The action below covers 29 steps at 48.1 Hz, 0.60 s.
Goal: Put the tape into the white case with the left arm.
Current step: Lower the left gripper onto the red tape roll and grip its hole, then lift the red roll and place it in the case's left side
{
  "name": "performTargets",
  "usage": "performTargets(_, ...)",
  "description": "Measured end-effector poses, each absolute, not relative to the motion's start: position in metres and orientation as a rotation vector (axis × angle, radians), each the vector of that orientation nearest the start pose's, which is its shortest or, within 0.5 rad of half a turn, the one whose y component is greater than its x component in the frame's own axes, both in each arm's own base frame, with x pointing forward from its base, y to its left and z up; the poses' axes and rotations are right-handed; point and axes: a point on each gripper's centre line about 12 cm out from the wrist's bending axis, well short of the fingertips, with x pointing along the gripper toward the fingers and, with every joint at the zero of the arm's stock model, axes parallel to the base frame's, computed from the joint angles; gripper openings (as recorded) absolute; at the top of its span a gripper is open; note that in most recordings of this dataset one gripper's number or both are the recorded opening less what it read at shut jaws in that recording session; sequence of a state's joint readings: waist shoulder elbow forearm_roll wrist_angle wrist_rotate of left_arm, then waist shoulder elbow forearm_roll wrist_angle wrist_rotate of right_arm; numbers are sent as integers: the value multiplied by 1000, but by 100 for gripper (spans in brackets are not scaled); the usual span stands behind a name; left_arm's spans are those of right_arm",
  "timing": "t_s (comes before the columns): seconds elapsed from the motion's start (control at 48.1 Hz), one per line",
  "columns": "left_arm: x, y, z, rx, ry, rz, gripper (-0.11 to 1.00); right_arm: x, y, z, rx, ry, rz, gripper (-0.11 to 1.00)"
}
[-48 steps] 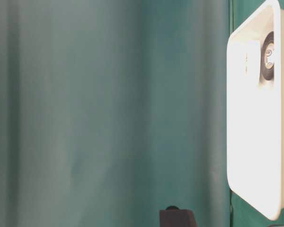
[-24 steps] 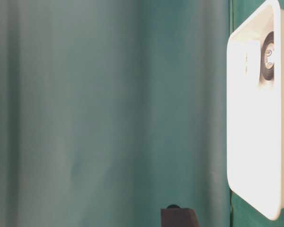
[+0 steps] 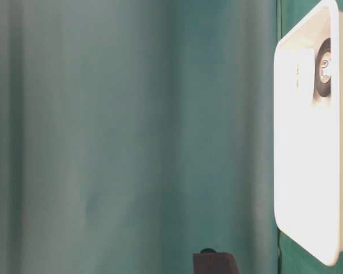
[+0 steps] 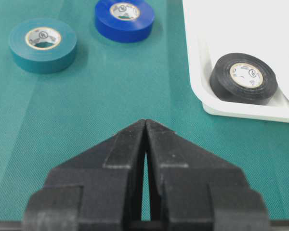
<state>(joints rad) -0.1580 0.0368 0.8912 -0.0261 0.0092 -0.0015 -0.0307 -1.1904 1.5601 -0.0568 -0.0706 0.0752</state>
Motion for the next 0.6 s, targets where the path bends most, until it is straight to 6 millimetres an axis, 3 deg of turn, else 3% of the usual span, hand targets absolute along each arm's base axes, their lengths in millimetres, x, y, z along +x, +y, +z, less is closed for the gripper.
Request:
performTargets(0.146,314,-50,104,47,933,-134,28,136,-4,150,24,299,-29,-9)
performTargets(0.478,310,-50,165,39,847,-141,28,136,-4,150,24,299,-29,-9)
performTargets(0.603,309,-49,175,36,816,-140,28,136,-4,150,24,299,-29,-9)
